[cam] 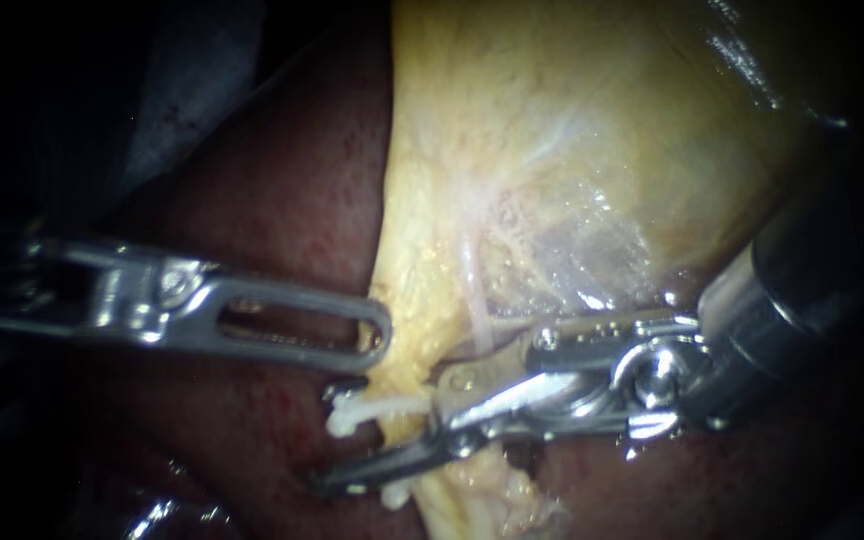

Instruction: Going back third clip left tube

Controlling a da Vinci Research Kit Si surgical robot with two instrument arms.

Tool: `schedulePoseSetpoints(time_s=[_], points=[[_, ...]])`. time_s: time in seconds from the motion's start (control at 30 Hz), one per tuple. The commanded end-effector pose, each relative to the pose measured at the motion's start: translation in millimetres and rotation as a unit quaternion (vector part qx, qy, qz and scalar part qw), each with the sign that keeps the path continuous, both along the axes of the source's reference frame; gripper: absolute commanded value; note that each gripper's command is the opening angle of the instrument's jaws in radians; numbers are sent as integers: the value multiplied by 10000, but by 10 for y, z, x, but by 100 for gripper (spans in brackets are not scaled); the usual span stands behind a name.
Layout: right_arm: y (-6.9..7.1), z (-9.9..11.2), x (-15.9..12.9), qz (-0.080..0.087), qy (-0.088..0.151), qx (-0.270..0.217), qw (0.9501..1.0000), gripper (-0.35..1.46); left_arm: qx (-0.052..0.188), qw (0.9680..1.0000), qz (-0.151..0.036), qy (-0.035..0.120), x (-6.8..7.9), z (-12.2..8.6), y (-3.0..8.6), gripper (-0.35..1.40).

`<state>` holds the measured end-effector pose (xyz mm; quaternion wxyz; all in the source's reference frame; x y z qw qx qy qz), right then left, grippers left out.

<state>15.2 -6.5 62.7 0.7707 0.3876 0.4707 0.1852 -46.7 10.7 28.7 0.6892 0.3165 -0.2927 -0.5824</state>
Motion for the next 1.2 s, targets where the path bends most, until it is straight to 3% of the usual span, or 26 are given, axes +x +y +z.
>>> schedulePoseSetpoints(time_s=[0.03,0.43,0.73,1.2], points=[[0,-1,-1,-1,3,-3,10000,53,1,10000,1,1,0,0,0,-35],[18,-15,-36,91,4,18,10000,53,5,10000,7,-4,2,0,1,-35],[40,-42,-87,221,-2,62,9997,53,5,10000,7,-4,1,0,1,-35],[86,-105,-184,431,21,-35,9991,53,4,10000,7,-4,1,2,3,-35]])
